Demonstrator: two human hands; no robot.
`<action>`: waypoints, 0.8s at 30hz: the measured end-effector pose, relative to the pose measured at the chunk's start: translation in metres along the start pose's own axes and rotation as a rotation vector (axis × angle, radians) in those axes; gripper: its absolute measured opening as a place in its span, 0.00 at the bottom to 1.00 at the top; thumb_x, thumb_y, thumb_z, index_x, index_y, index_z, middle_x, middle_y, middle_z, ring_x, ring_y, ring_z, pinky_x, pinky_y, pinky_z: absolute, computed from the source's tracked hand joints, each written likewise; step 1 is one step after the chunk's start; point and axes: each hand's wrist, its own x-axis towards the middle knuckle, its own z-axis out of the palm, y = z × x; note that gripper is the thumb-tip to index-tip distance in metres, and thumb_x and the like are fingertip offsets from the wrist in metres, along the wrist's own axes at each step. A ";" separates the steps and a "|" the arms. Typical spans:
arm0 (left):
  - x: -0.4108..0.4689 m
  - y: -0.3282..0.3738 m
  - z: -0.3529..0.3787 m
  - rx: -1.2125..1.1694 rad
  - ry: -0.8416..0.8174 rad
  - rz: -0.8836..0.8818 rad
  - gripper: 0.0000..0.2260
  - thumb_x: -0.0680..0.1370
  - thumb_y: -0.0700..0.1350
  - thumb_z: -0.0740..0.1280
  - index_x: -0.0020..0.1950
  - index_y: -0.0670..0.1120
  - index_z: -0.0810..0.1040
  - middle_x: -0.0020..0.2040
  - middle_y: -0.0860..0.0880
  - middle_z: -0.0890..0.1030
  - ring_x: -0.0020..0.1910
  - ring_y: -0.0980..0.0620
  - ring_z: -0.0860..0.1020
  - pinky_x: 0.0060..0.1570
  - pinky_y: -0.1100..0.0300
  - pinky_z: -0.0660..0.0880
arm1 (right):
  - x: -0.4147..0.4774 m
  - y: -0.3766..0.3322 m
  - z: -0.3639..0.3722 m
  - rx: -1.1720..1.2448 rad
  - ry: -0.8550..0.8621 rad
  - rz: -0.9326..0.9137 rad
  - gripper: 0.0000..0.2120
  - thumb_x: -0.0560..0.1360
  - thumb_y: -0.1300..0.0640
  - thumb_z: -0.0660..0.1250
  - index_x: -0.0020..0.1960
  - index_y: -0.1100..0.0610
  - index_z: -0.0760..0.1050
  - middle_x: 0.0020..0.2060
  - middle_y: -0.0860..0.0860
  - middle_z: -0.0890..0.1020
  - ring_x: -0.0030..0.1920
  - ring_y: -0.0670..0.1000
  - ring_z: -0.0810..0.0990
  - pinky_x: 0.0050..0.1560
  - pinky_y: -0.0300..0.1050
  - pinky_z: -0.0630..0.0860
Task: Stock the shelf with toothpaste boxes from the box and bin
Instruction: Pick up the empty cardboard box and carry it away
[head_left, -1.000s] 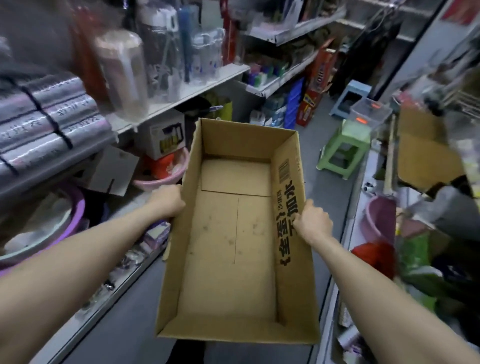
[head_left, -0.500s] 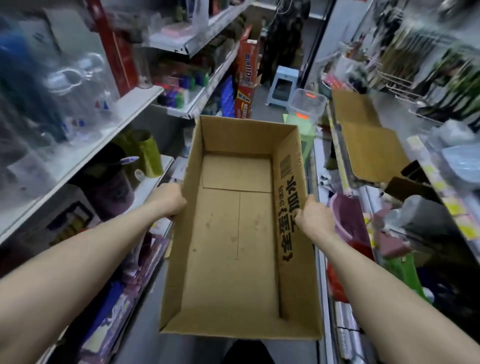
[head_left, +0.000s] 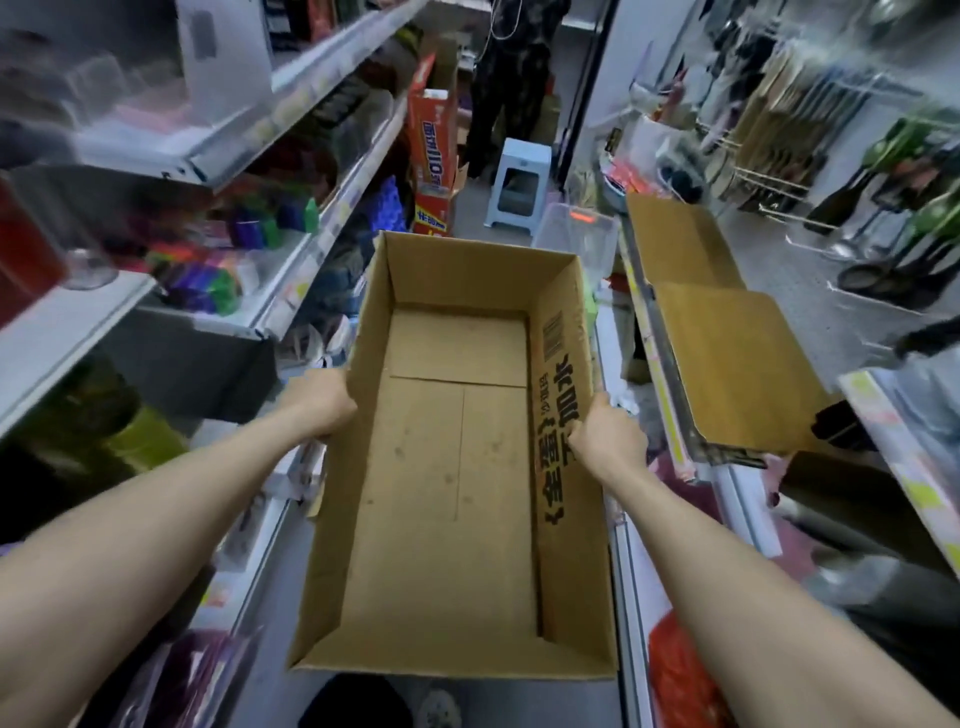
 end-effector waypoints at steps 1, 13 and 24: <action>0.022 0.005 -0.006 -0.010 0.007 -0.002 0.13 0.74 0.42 0.60 0.57 0.49 0.75 0.48 0.43 0.81 0.44 0.42 0.81 0.45 0.53 0.80 | 0.021 -0.005 -0.002 0.003 0.004 0.001 0.19 0.79 0.59 0.61 0.68 0.63 0.65 0.53 0.61 0.81 0.55 0.63 0.79 0.45 0.50 0.73; 0.351 0.077 -0.080 0.036 0.023 0.159 0.06 0.74 0.43 0.61 0.49 0.46 0.74 0.49 0.42 0.82 0.47 0.41 0.81 0.44 0.55 0.76 | 0.305 -0.088 -0.027 0.002 0.051 0.125 0.14 0.78 0.57 0.63 0.62 0.60 0.67 0.46 0.58 0.81 0.47 0.60 0.80 0.38 0.48 0.73; 0.603 0.209 -0.134 0.040 0.096 0.341 0.09 0.76 0.45 0.61 0.55 0.49 0.75 0.51 0.42 0.80 0.50 0.38 0.78 0.40 0.54 0.72 | 0.530 -0.096 -0.073 0.042 0.109 0.273 0.19 0.77 0.58 0.64 0.66 0.63 0.66 0.51 0.60 0.81 0.52 0.62 0.79 0.41 0.47 0.70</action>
